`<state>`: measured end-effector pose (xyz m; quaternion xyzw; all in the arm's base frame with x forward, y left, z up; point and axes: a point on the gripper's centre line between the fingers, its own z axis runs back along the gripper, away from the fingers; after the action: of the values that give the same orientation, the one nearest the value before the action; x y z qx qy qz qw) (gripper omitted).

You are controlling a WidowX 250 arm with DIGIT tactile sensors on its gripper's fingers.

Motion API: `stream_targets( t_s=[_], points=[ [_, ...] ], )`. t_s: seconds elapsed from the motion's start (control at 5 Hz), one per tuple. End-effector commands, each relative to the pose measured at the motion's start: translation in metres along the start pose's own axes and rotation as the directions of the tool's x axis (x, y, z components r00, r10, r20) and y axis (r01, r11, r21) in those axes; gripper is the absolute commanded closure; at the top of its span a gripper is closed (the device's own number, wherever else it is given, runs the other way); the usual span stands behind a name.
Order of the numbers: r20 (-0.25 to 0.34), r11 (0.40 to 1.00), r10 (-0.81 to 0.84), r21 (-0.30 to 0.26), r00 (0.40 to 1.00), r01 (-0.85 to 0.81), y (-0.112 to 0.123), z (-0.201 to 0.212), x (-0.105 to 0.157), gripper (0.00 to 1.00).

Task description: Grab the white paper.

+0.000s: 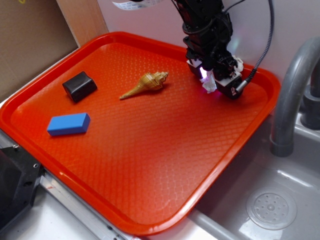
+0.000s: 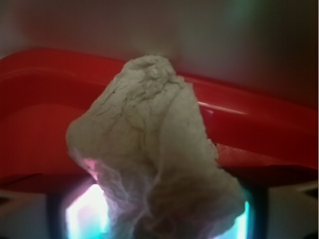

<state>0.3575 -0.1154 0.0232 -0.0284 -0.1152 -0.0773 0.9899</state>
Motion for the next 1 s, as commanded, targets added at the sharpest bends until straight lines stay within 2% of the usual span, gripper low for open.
stream_targets(
  t_s=[0.0,0.2,0.4,0.6,0.8],
  points=[
    [-0.083,0.994,0.061,0.090,0.995,-0.054,0.004,0.047,-0.013,1.00],
    [-0.118,0.986,0.128,0.120,0.985,-0.114,0.008,0.089,-0.033,1.00],
    [-0.112,0.973,0.192,0.153,0.975,-0.174,-0.003,0.137,-0.062,1.00],
    [-0.110,0.972,0.209,0.135,0.972,-0.193,-0.015,0.166,-0.084,1.00],
    [-0.119,0.972,0.221,0.114,0.968,-0.208,-0.016,0.182,-0.100,1.00]
  ],
)
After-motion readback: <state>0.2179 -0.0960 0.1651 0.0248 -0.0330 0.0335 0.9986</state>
